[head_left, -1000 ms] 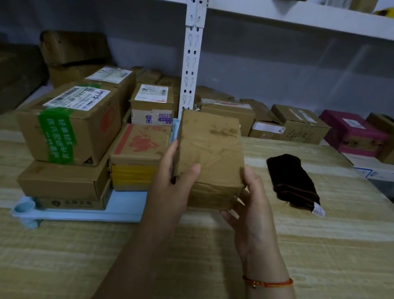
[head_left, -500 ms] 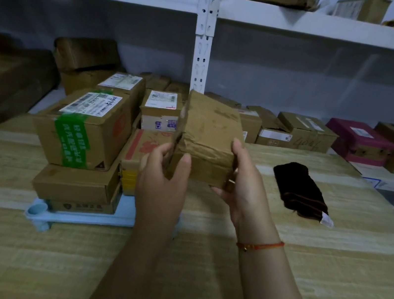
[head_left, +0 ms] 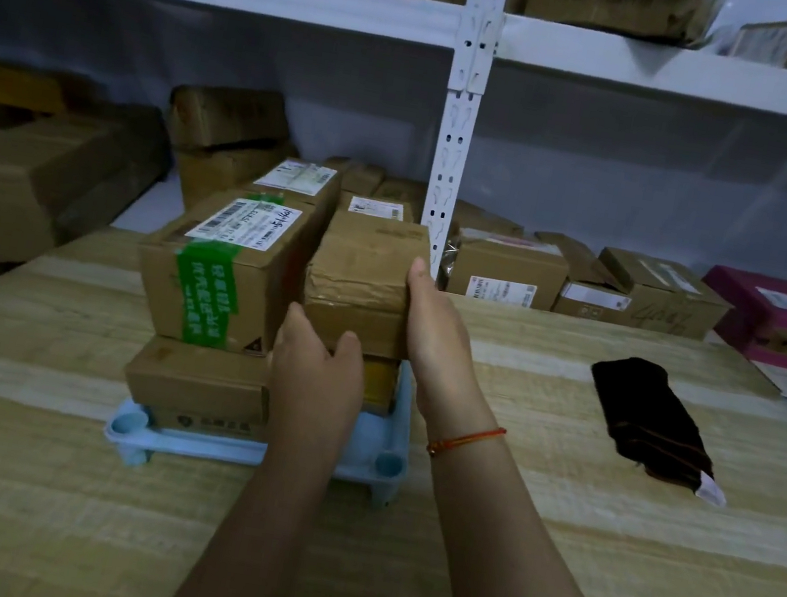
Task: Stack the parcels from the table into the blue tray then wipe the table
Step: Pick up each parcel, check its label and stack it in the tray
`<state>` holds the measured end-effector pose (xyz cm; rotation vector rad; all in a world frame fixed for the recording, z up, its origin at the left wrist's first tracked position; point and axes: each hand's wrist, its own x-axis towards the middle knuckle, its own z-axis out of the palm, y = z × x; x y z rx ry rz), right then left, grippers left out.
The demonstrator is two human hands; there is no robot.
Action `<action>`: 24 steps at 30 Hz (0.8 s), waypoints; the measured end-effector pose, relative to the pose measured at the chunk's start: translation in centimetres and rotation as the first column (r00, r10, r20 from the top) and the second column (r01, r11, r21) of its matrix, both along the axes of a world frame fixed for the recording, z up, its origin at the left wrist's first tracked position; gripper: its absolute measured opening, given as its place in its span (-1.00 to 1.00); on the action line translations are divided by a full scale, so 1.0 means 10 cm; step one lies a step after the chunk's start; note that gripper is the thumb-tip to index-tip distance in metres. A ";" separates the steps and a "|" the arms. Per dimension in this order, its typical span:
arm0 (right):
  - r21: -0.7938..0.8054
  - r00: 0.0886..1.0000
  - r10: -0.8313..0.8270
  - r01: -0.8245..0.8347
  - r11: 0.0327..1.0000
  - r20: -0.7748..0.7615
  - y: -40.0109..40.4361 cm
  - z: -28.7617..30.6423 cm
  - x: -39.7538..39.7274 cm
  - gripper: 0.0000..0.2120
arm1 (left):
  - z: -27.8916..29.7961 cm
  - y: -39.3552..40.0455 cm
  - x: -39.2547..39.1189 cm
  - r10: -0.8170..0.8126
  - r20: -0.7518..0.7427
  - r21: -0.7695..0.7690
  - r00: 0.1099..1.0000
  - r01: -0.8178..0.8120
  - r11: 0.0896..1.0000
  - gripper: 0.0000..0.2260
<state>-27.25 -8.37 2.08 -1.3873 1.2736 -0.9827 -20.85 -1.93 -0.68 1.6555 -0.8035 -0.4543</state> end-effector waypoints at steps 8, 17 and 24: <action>-0.033 0.998 0.061 -0.061 0.998 0.000 0.04 -0.02 0.05 0.03 | 0.01 0.03 -0.11 0.042 0.061 -0.061 0.997 -0.038 0.997 -0.48; -0.059 0.995 0.092 -0.094 0.994 -0.038 0.02 -0.01 0.02 -0.02 | 0.02 0.02 -0.16 0.036 0.068 -0.064 0.997 -0.031 0.997 -0.48; -0.114 0.991 0.126 -0.131 0.985 -0.051 0.02 -0.06 -0.03 -0.25 | 0.05 0.05 -0.20 0.041 0.051 -0.053 0.998 -0.038 0.998 -0.47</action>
